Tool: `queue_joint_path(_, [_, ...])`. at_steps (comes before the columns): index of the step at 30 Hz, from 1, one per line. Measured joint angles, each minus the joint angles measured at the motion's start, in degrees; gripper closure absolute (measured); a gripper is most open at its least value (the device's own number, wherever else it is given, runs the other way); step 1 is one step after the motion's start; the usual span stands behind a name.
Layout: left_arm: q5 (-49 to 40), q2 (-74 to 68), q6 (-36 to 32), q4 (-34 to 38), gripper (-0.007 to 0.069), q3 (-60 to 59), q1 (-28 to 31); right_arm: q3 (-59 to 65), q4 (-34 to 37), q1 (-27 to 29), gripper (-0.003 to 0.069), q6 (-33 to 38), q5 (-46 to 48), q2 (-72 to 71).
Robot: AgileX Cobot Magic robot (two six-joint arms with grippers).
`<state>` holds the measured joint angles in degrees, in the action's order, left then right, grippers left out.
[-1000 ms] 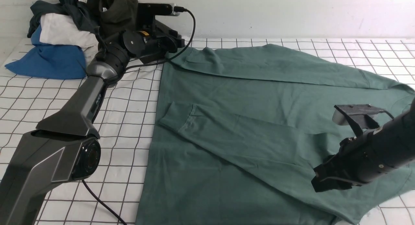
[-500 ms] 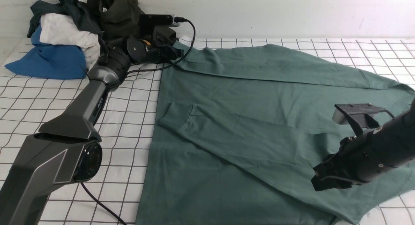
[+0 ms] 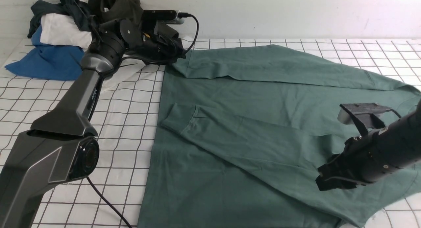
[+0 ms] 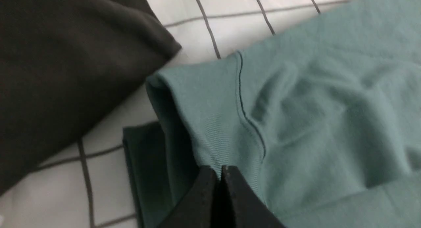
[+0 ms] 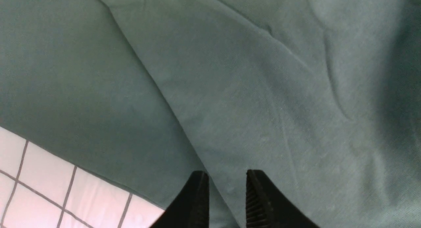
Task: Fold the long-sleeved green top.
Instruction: Use the left arm to clamp the cuff farthest from it, then use the left arm to drag and drop the cuff onto the cuff closest to the left arm
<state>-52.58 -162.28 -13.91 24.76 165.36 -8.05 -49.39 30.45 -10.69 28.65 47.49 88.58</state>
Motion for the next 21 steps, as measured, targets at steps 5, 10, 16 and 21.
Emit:
queue_joint_path(5, [-12.7, 6.5, -0.2, -0.6, 0.0631, 2.2, -0.6, 0.0, -1.8, 0.0, 0.05, -0.3, 0.0, -0.3])
queue_joint_path(10, [-19.2, 15.9, 0.2, -3.8, 0.0631, 2.2, -3.3, 0.0, -3.8, 0.0, 0.05, -0.8, -0.4, -4.2])
queue_joint_path(16, [-18.9, 36.9, 2.9, -8.8, 0.0631, -19.3, -8.1, 0.0, -5.7, 0.0, 0.05, -0.9, -0.9, -12.8])
queue_joint_path(21, [-15.3, 48.7, 3.0, -13.8, 0.0631, -59.0, -11.6, 0.0, -10.2, 0.0, 0.05, -1.1, -1.3, -19.1])
